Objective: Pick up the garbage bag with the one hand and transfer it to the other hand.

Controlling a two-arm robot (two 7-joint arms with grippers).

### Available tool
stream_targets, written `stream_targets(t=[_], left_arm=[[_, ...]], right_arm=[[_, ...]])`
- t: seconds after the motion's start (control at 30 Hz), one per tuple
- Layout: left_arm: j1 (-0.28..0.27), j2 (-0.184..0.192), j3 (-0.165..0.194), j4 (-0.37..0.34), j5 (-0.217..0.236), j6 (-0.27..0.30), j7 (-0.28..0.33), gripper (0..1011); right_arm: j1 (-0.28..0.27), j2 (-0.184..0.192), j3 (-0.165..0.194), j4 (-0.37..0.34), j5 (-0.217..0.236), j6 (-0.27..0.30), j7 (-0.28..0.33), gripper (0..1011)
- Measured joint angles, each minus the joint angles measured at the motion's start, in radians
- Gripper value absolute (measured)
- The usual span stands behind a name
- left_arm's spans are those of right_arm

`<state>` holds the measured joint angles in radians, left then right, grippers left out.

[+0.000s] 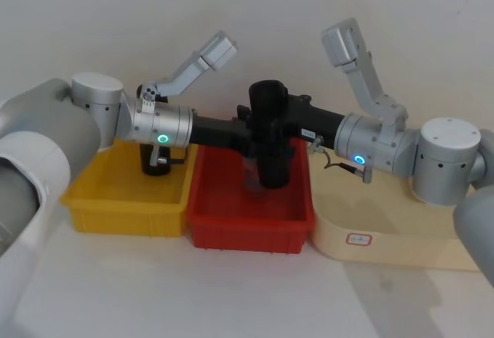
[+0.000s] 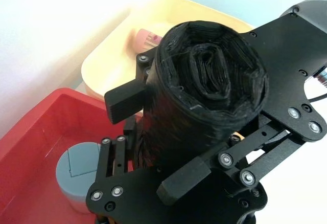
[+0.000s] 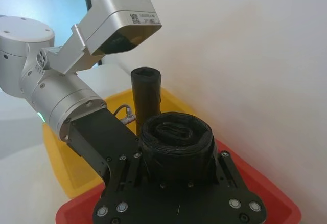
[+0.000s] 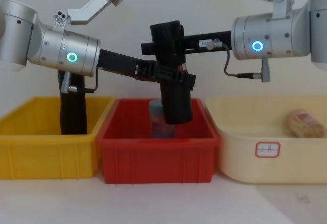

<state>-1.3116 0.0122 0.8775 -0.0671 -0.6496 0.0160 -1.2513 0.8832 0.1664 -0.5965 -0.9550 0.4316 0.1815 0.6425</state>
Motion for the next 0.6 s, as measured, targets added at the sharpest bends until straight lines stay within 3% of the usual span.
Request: stream_targets(t=[0.27, 0.6], left_arm=[[0.000, 0.000, 0.000, 0.000, -0.001, 0.000, 0.000, 962], [0.000, 0.000, 0.000, 0.000, -0.001, 0.000, -0.001, 1000]], right_arm=[[-0.008, 0.007, -0.002, -0.023, -0.002, -0.016, -0.008, 507], [-0.031, 0.030, 0.000, -0.115, -0.016, -0.031, -0.040, 507]])
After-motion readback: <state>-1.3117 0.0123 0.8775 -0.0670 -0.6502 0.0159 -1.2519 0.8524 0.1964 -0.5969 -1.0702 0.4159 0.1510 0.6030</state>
